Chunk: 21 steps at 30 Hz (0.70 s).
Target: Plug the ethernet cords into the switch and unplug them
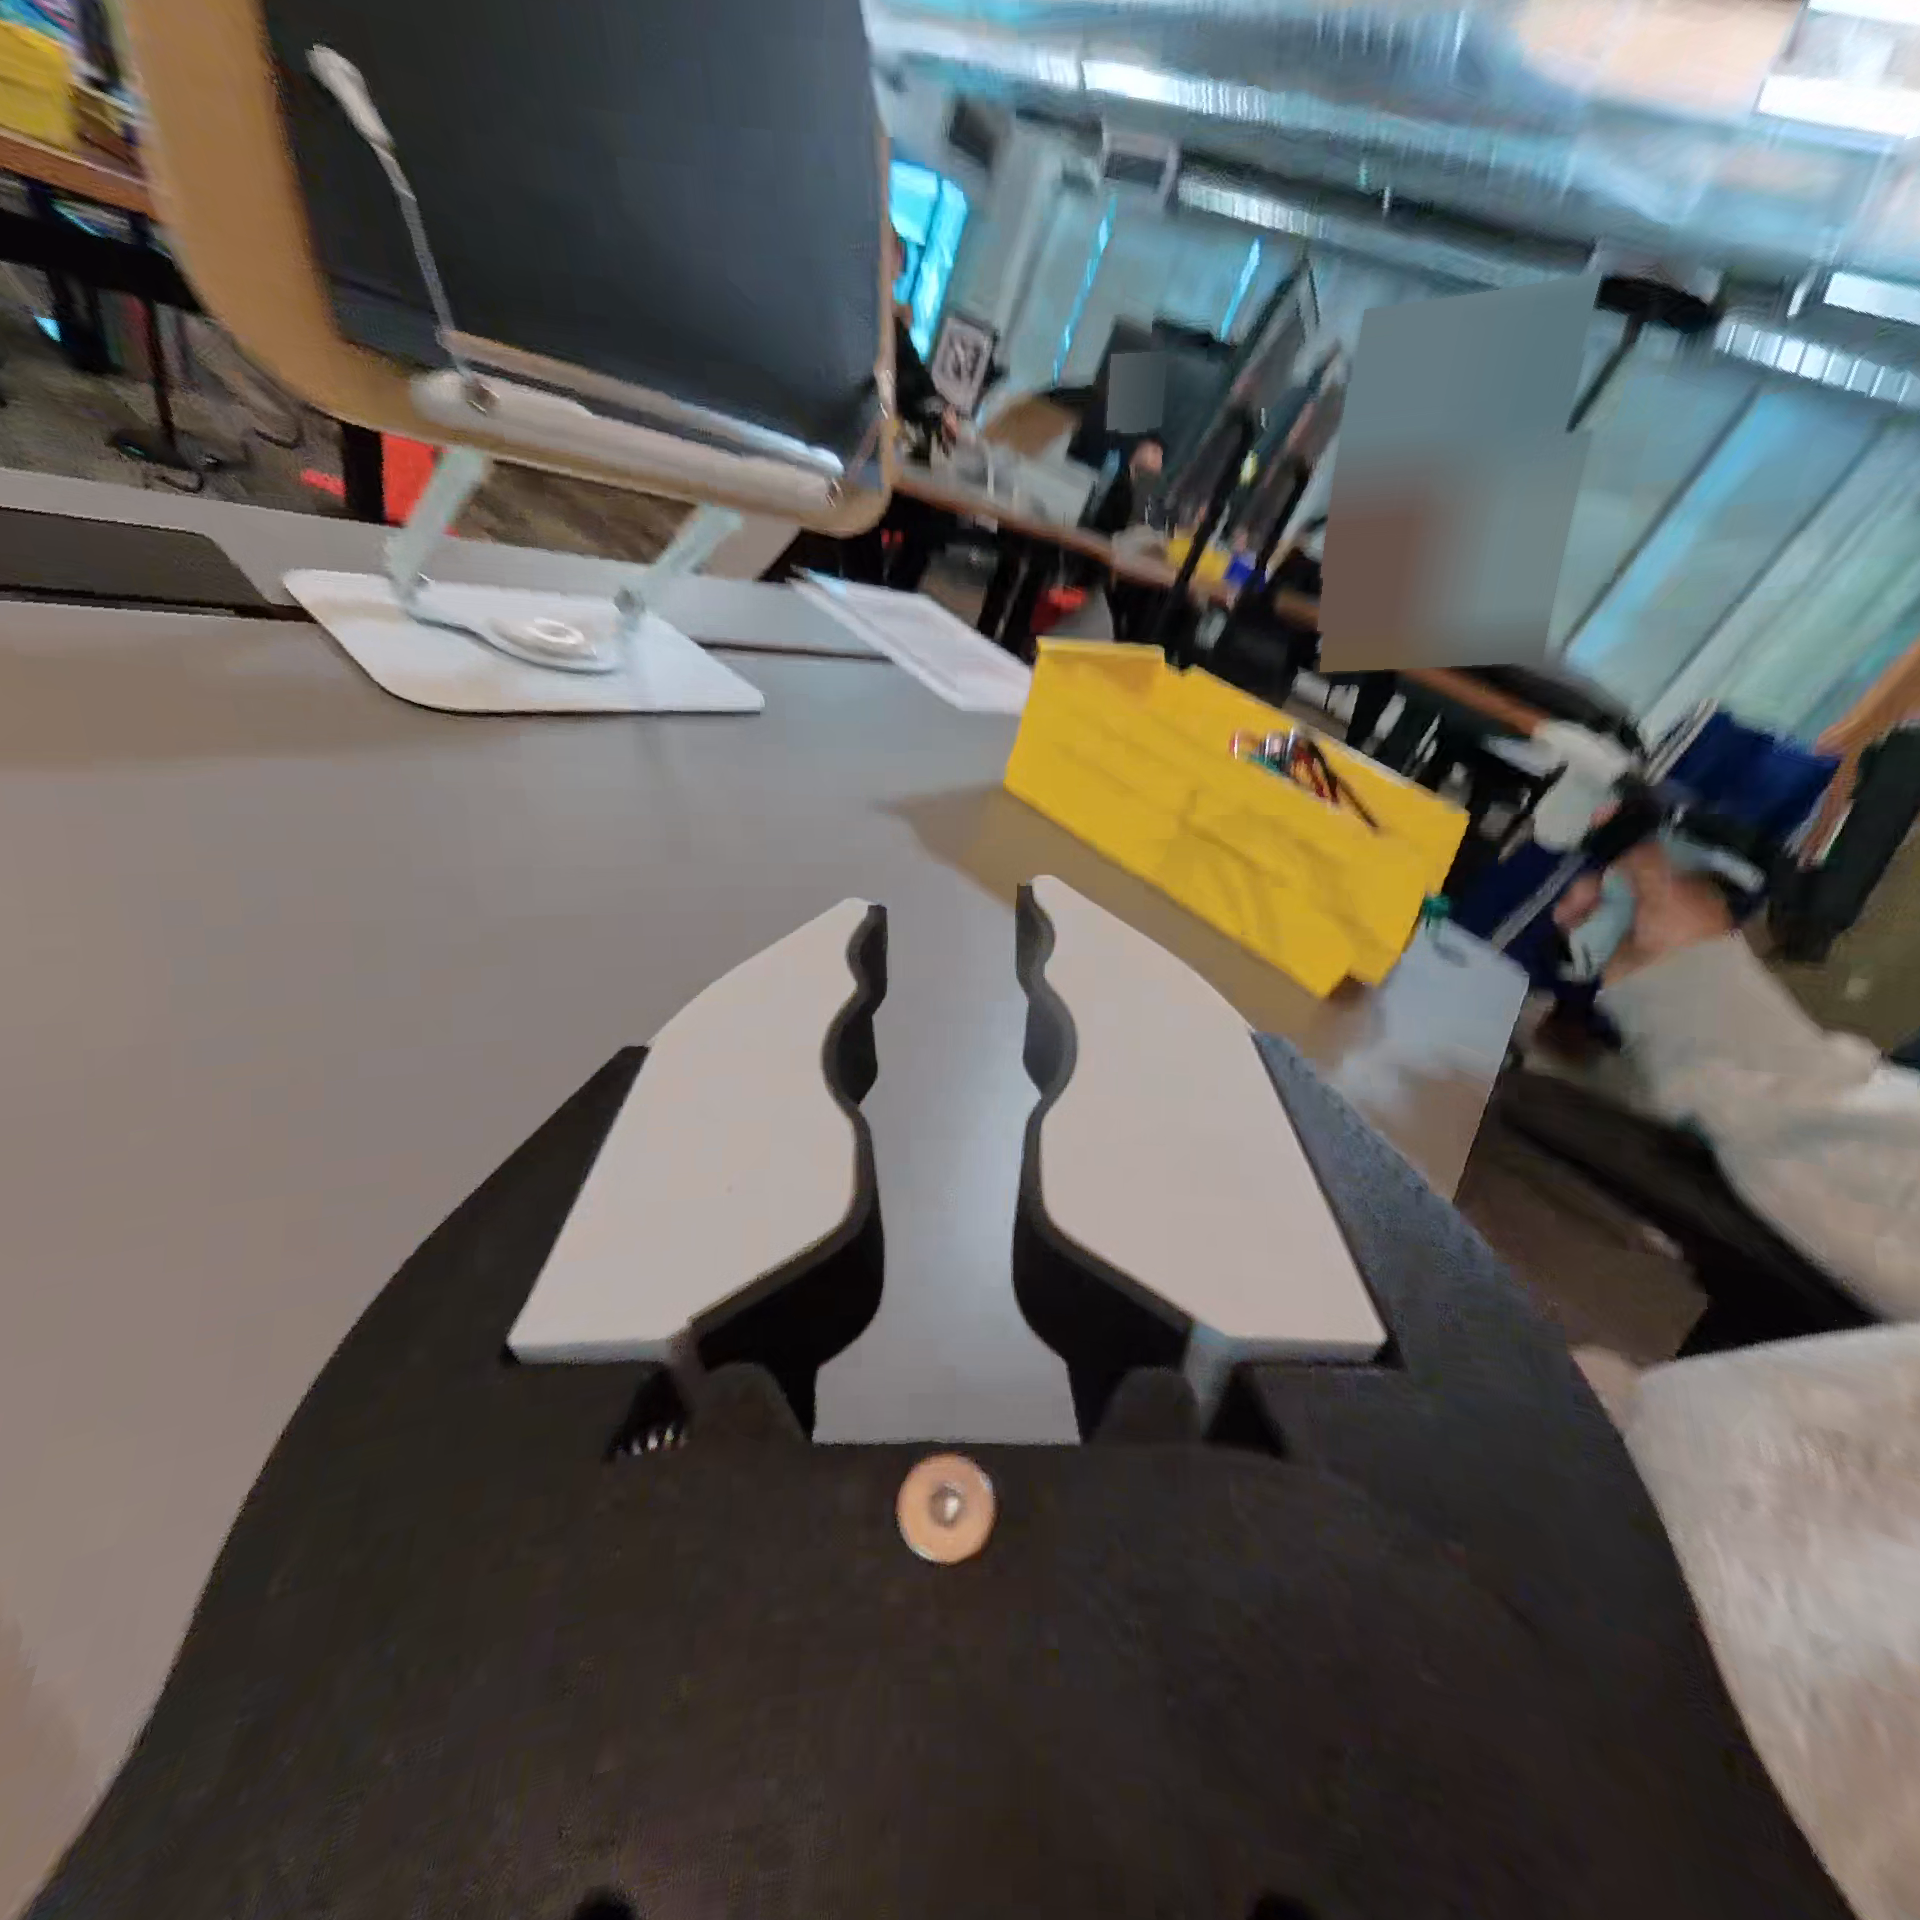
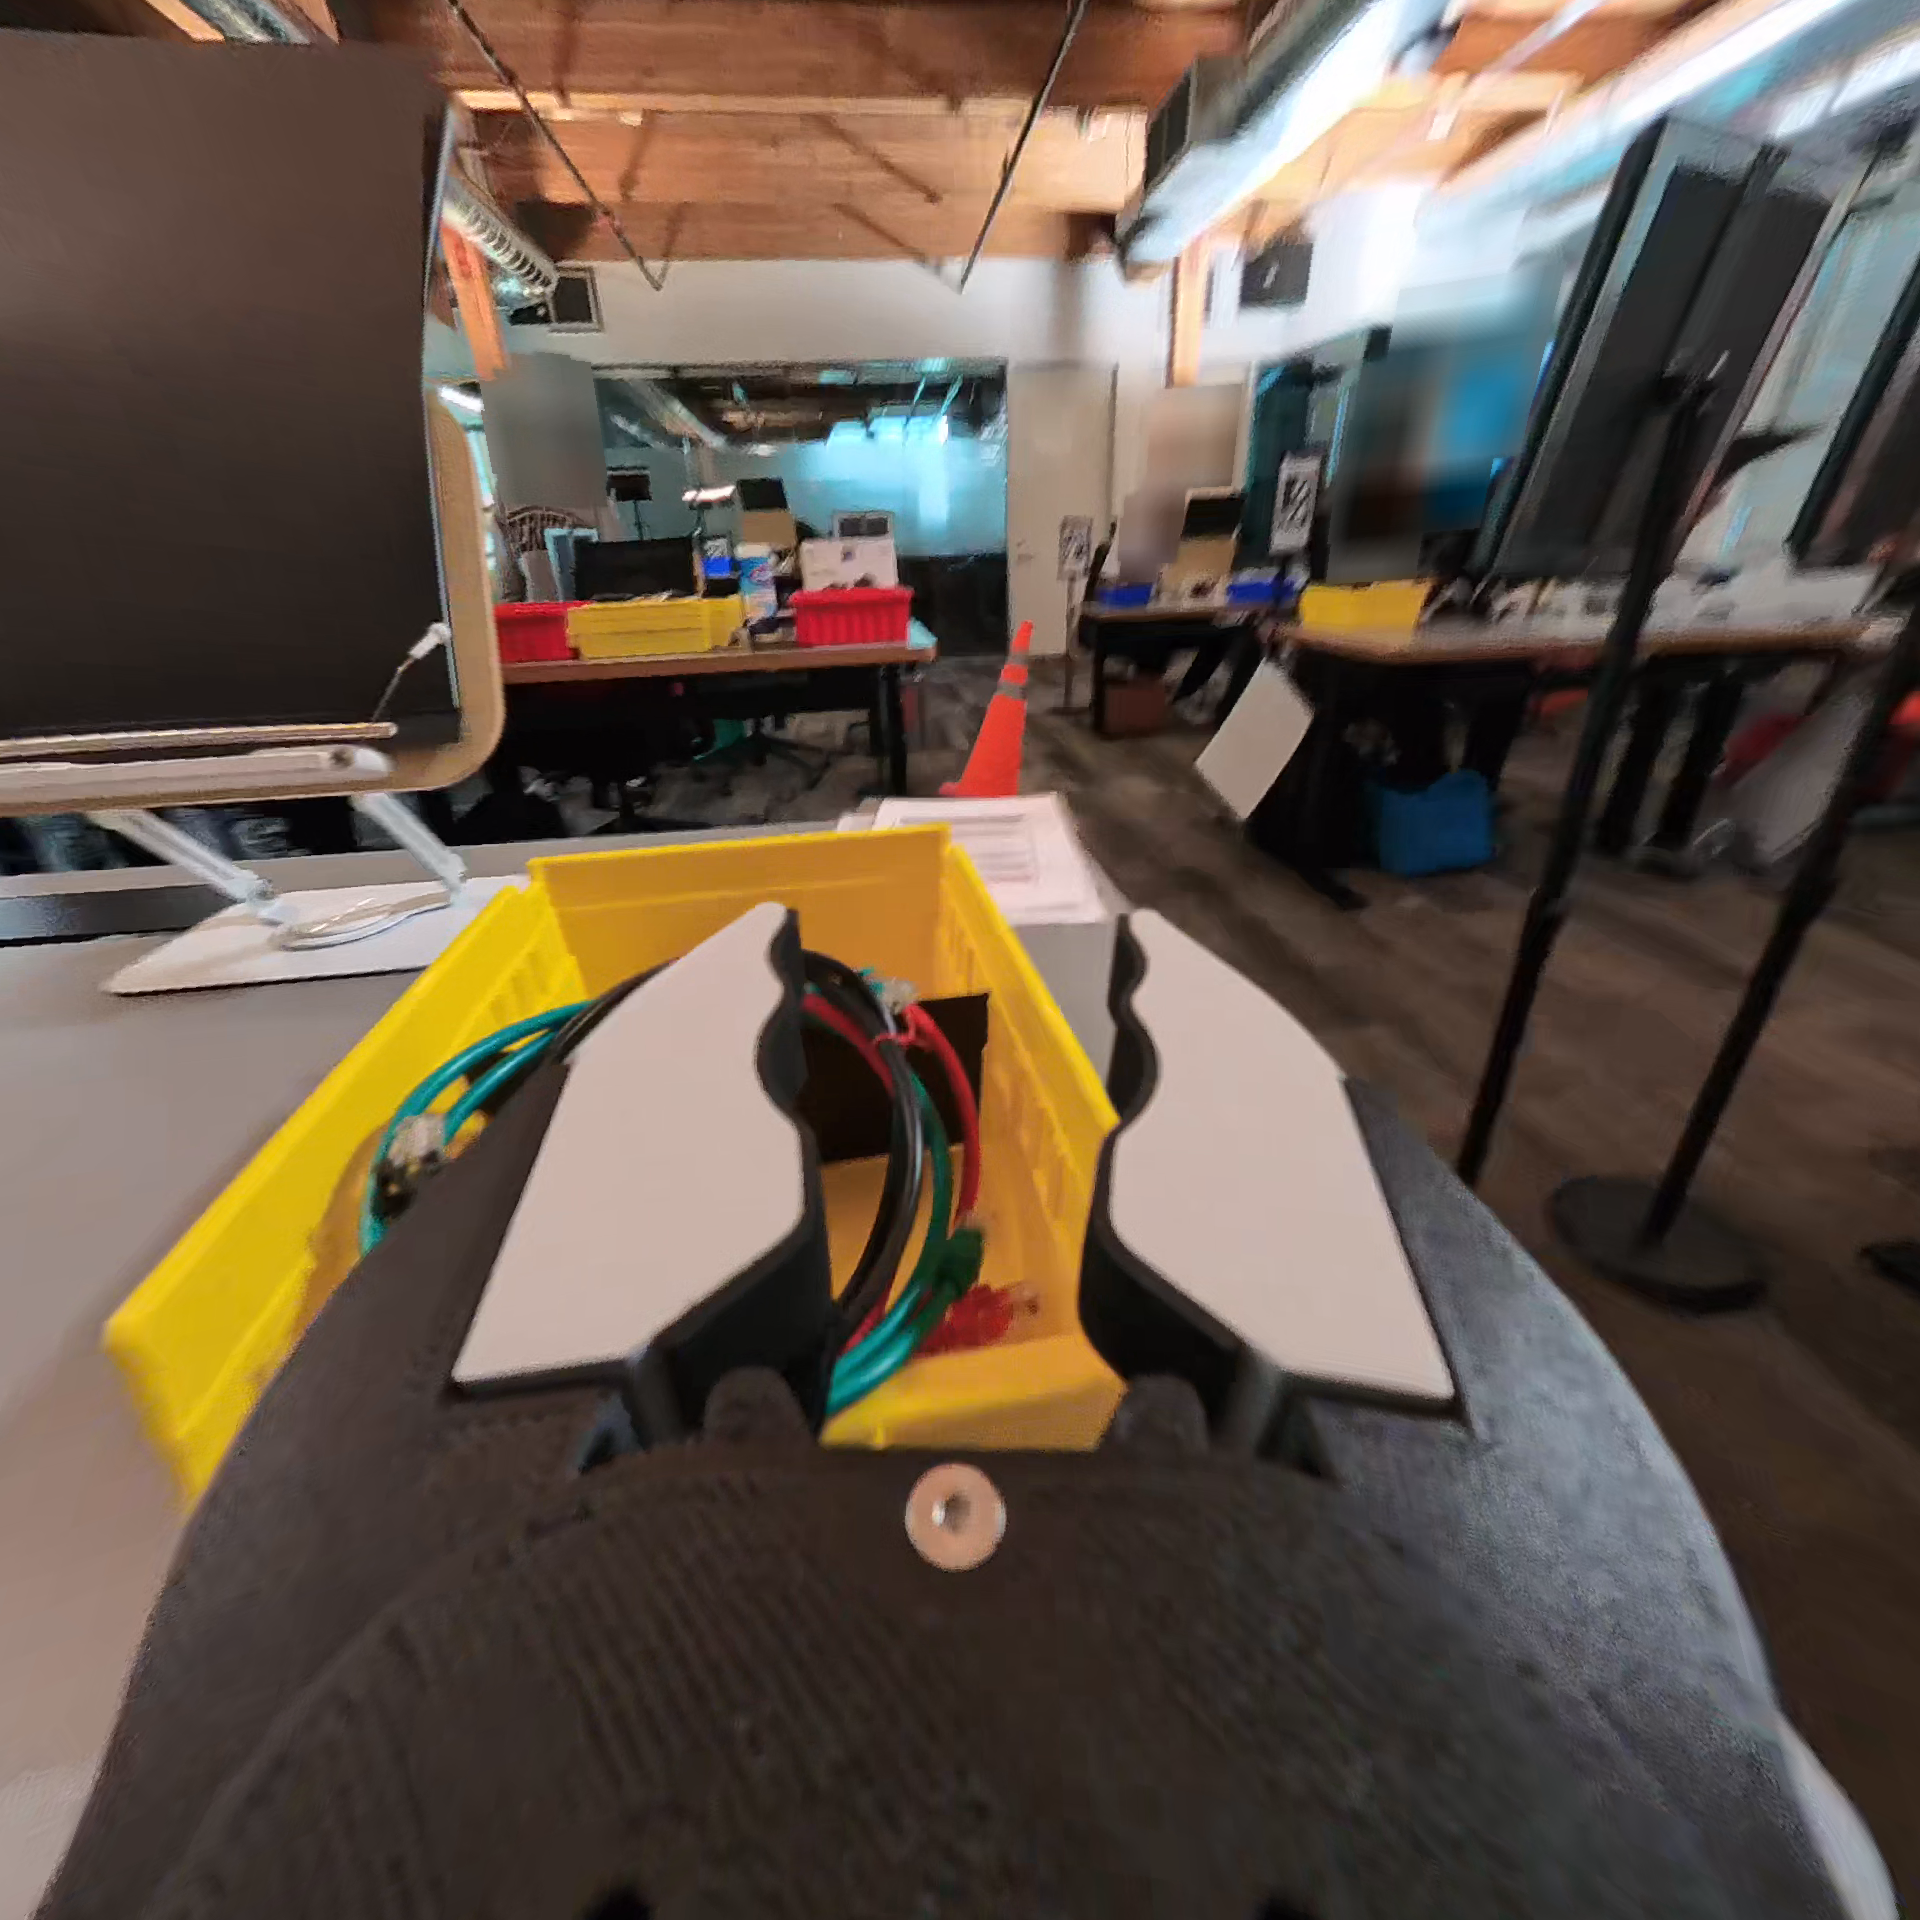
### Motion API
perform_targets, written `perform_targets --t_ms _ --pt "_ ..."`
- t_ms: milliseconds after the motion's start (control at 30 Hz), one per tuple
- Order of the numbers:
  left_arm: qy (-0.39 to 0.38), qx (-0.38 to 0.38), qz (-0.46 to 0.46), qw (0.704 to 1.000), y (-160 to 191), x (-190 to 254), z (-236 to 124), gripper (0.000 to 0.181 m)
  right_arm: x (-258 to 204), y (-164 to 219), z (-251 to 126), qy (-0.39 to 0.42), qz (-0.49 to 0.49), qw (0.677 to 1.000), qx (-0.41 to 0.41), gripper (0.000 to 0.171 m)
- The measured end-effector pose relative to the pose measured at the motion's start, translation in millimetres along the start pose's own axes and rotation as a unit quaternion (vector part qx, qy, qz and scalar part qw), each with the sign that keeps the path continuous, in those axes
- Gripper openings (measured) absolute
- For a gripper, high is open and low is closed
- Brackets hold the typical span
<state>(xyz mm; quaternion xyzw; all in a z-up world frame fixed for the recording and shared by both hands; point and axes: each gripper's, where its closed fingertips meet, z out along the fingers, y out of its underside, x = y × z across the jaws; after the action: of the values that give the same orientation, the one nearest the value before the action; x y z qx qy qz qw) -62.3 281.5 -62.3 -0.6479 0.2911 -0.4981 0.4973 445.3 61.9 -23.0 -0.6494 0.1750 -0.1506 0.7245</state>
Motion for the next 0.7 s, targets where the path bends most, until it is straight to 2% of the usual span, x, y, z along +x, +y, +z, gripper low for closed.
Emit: perform_targets --t_ms 33,167,333,500,600,700 --pt "-0.006 0.014 -0.016 1.0 -4 -7 -4 0.025 2 5 1 -0.01 0.025 0.999 -0.02 0.05" --pt "-0.044 0.006 -0.034 0.998 -1 -41 -9 0.026 17 32 13 -0.004 0.042 0.996 -0.076 0.052" --pt "-0.082 -0.014 -0.037 0.996 4 -74 -5 0.026 36 55 27 0.052 -0.001 0.993 -0.11 0.066" --pt "-0.119 -0.01 -0.014 0.993 -2 -95 -9 0.024 40 64 27 0.074 -0.049 0.987 -0.132 0.077" --pt "-0.153 0.004 -0.021 0.988 -8 -117 -16 0.024 44 71 26 0.078 -0.035 0.986 -0.146 0.09" --pt "-0.154 0.018 -0.039 0.987 -14 -124 -20 0.025 51 85 26 0.079 0.008 0.982 -0.169 0.105"
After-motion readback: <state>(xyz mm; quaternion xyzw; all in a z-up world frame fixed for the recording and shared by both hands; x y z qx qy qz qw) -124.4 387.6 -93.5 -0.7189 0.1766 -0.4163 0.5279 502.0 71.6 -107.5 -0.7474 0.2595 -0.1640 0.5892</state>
